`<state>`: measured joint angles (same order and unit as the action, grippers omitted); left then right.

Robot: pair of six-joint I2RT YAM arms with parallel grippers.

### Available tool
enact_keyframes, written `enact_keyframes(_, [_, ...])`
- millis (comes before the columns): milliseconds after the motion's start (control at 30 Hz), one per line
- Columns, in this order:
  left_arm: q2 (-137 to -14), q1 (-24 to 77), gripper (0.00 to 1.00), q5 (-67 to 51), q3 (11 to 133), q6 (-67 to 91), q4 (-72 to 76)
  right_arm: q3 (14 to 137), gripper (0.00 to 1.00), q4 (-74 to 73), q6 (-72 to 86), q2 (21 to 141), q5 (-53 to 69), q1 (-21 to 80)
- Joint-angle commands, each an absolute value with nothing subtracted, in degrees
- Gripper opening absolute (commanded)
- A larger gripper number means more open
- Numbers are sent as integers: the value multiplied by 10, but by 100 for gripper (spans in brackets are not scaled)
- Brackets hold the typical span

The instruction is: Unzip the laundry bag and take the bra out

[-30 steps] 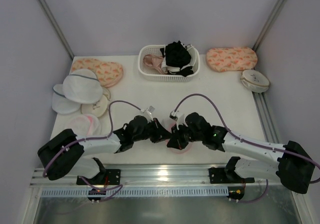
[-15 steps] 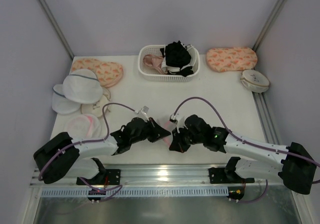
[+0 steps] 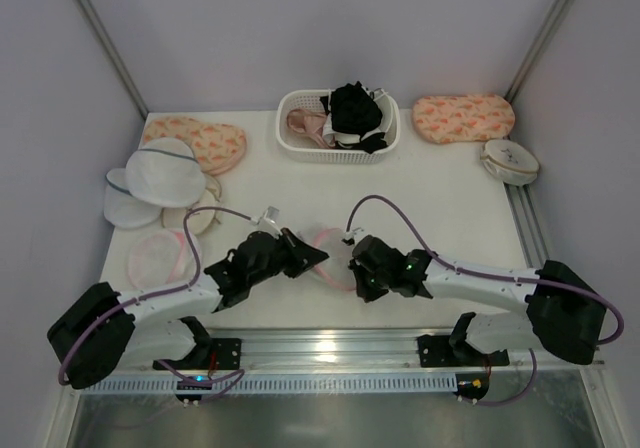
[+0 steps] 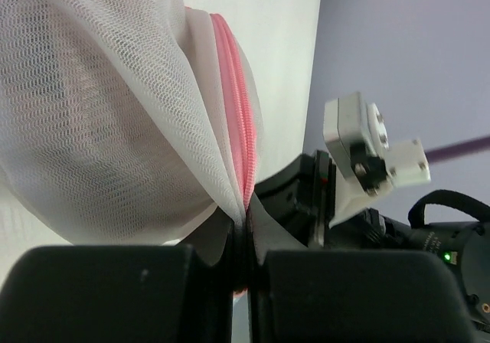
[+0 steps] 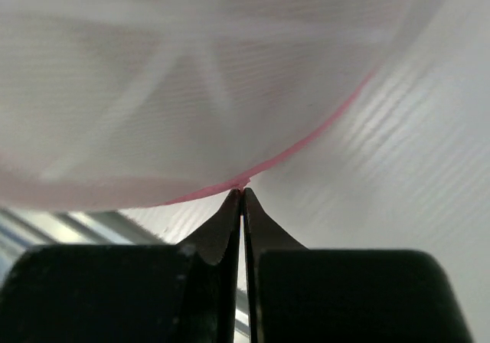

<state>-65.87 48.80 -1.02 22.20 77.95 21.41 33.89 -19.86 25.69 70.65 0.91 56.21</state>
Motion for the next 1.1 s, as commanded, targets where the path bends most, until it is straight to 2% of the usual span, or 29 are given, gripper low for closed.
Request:
enact_keyframes(0, [-637,480,0,-20,214,773,216,382,4,-269,296,755,-145,558])
enact_keyframes(300, [-593,474,0,-41,207,744,171,411,4,-273,322,780,-292,484])
enact_keyframes(600, [-651,467,0,-105,229,708,210,419,4,-194,266,776,-271,418])
enact_keyframes(633, [-662,468,4,-107,230,706,220,420,4,-196,265,773,-265,419])
enact_keyframes(667, [-667,466,19,-107,231,701,231,419,4,-197,265,769,-264,418])
enact_keyframes(700, [-671,465,37,-105,232,700,245,417,4,-198,265,764,-262,418])
enact_keyframes(733, [-672,465,69,-102,233,699,250,414,4,-199,264,757,-262,419])
enact_keyframes(767, [-674,465,80,-97,235,698,252,408,4,-200,262,742,-258,418])
enact_keyframes(833, [-669,464,94,-85,238,697,237,402,4,-206,260,724,-255,418])
enact_keyframes(900, [-649,464,99,-70,242,698,212,396,4,-216,259,698,-253,419])
enact_keyframes(1067, [-559,465,100,-42,239,705,115,390,4,-243,255,639,-209,417])
